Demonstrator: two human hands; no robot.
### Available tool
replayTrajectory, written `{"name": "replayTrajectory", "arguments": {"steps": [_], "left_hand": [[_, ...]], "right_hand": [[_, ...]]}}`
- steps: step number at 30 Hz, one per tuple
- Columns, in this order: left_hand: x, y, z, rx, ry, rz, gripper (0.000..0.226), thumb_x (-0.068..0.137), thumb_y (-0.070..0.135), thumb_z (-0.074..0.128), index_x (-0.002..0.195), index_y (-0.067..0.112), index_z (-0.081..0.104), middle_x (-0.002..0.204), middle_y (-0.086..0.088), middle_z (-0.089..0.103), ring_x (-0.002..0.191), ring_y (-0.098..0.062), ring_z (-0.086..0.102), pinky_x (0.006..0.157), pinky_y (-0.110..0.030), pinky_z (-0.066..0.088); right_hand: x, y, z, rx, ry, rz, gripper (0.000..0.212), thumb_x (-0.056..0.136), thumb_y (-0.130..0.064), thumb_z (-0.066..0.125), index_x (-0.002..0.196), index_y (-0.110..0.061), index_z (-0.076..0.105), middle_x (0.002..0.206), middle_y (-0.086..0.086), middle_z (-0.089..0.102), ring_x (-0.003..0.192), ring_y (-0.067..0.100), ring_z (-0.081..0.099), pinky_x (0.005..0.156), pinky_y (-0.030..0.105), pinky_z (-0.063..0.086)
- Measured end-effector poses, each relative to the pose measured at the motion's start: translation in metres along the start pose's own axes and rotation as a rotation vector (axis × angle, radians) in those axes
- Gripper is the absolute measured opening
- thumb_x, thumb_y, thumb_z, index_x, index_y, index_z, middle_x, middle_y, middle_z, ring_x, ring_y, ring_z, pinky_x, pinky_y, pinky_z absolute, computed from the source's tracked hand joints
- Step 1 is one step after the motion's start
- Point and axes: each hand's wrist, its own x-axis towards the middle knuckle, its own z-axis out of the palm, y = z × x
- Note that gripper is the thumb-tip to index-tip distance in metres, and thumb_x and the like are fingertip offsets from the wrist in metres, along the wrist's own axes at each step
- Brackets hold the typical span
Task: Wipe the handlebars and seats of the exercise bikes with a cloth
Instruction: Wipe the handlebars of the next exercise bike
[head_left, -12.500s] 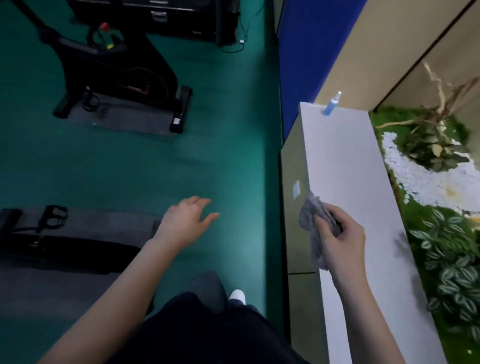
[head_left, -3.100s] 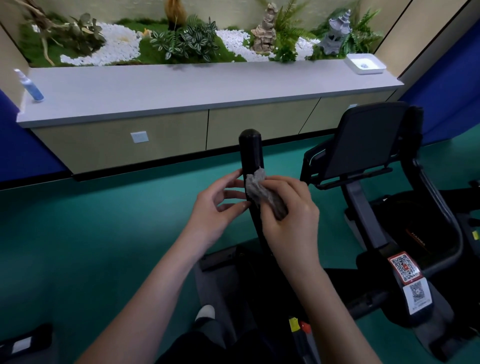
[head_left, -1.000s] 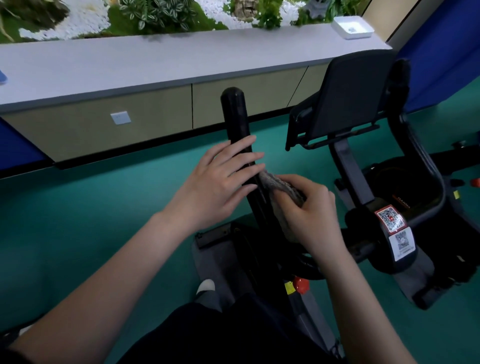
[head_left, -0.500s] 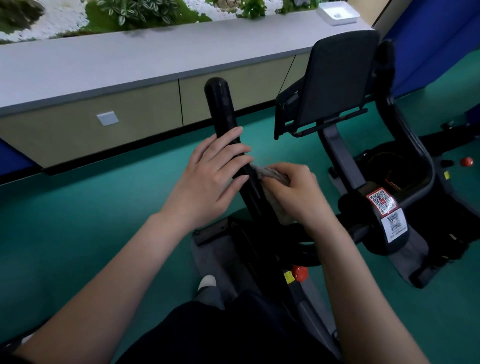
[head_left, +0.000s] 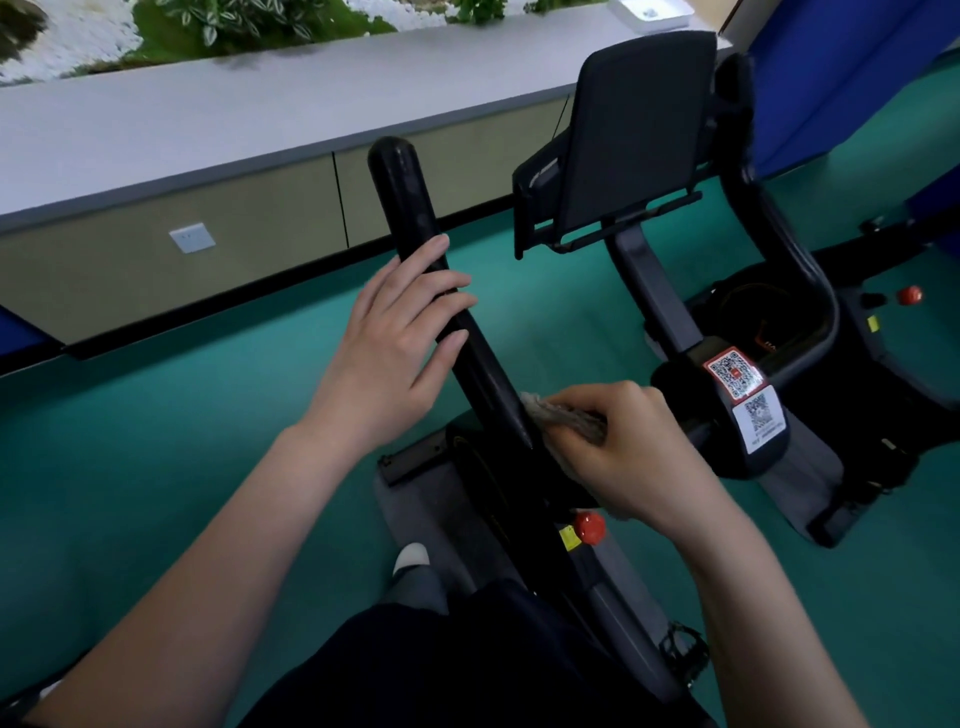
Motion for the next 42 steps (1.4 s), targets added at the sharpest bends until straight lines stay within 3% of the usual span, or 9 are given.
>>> {"name": "replayTrajectory", "arguments": {"steps": [3, 8, 15, 22, 25, 29, 32, 37, 42], "left_hand": [[0.0, 0.004, 0.001, 0.002, -0.007, -0.028, 0.03, 0.097, 0.023, 0.042, 0.116, 0.007, 0.06, 0.128, -0.004, 0.056, 0.142, -0.018, 0.025, 0.115, -0.043, 0.023], [0.0, 0.01, -0.002, 0.003, -0.031, -0.067, 0.032, 0.098, 0.024, 0.041, 0.117, 0.007, 0.059, 0.132, -0.003, 0.054, 0.143, -0.017, 0.023, 0.113, -0.045, 0.025], [-0.002, 0.016, -0.001, -0.04, -0.022, -0.104, 0.032, 0.098, 0.024, 0.04, 0.118, 0.007, 0.058, 0.133, -0.002, 0.052, 0.144, -0.014, 0.02, 0.113, -0.042, 0.026], [-0.003, 0.022, 0.002, -0.057, -0.001, -0.143, 0.027, 0.099, 0.015, 0.042, 0.12, 0.004, 0.056, 0.136, -0.004, 0.05, 0.145, -0.014, 0.017, 0.116, -0.029, 0.016], [-0.003, 0.025, 0.003, -0.072, 0.01, -0.155, 0.027, 0.099, 0.011, 0.042, 0.12, 0.003, 0.056, 0.135, -0.005, 0.05, 0.145, -0.013, 0.016, 0.117, -0.02, 0.009], [-0.003, 0.026, 0.006, -0.074, 0.023, -0.161, 0.027, 0.099, 0.013, 0.04, 0.12, 0.003, 0.056, 0.136, -0.005, 0.049, 0.145, -0.012, 0.014, 0.116, -0.016, 0.007], [-0.003, 0.025, 0.008, -0.065, 0.022, -0.168, 0.028, 0.1, 0.016, 0.038, 0.12, 0.005, 0.055, 0.137, -0.004, 0.048, 0.145, -0.011, 0.014, 0.117, -0.017, 0.006], [-0.005, 0.021, 0.008, -0.055, 0.0, -0.171, 0.029, 0.101, 0.022, 0.036, 0.119, 0.009, 0.054, 0.139, -0.002, 0.047, 0.145, -0.008, 0.012, 0.116, -0.014, 0.004], [-0.005, 0.022, 0.007, -0.05, 0.005, -0.18, 0.026, 0.1, 0.018, 0.038, 0.118, 0.008, 0.054, 0.139, -0.001, 0.046, 0.144, -0.008, 0.012, 0.114, -0.011, 0.004]], "right_hand": [[-0.011, 0.008, -0.008, -0.097, -0.063, -0.051, 0.017, 0.082, -0.016, 0.062, 0.094, -0.022, 0.074, 0.071, -0.005, 0.056, 0.073, 0.02, 0.06, 0.063, 0.026, 0.04], [-0.02, 0.023, -0.016, -0.137, -0.098, -0.07, 0.031, 0.083, -0.015, 0.062, 0.108, -0.031, 0.07, 0.097, 0.0, 0.059, 0.091, 0.022, 0.061, 0.081, 0.04, 0.051], [-0.029, 0.063, -0.026, -0.181, 0.187, -0.14, 0.027, 0.08, 0.0, 0.063, 0.1, -0.015, 0.073, 0.088, -0.002, 0.07, 0.094, 0.025, 0.054, 0.069, 0.047, 0.052], [-0.04, 0.078, -0.011, -0.037, 0.521, -0.12, 0.027, 0.078, 0.007, 0.065, 0.1, -0.006, 0.074, 0.087, 0.006, 0.072, 0.087, 0.023, 0.053, 0.07, 0.022, 0.037], [-0.056, 0.068, 0.011, 0.055, 0.598, -0.184, 0.028, 0.075, 0.008, 0.068, 0.099, -0.006, 0.074, 0.087, 0.004, 0.072, 0.084, 0.024, 0.055, 0.077, 0.018, 0.04], [-0.07, 0.068, 0.022, 0.263, 0.637, -0.192, 0.027, 0.077, 0.001, 0.07, 0.099, -0.014, 0.075, 0.085, -0.014, 0.066, 0.082, 0.014, 0.059, 0.076, 0.009, 0.041], [-0.067, 0.087, 0.014, 0.335, 0.83, -0.074, 0.023, 0.08, -0.005, 0.069, 0.099, -0.018, 0.074, 0.081, -0.026, 0.059, 0.077, 0.013, 0.06, 0.07, 0.006, 0.04], [-0.061, 0.096, 0.032, 0.311, 0.908, -0.029, 0.022, 0.082, 0.004, 0.066, 0.102, -0.002, 0.072, 0.098, 0.004, 0.064, 0.092, 0.023, 0.061, 0.085, 0.016, 0.046], [-0.08, 0.067, 0.066, 0.491, 0.849, -0.105, 0.025, 0.078, 0.008, 0.068, 0.102, 0.0, 0.071, 0.094, 0.01, 0.062, 0.092, 0.013, 0.061, 0.085, 0.014, 0.045]]}}
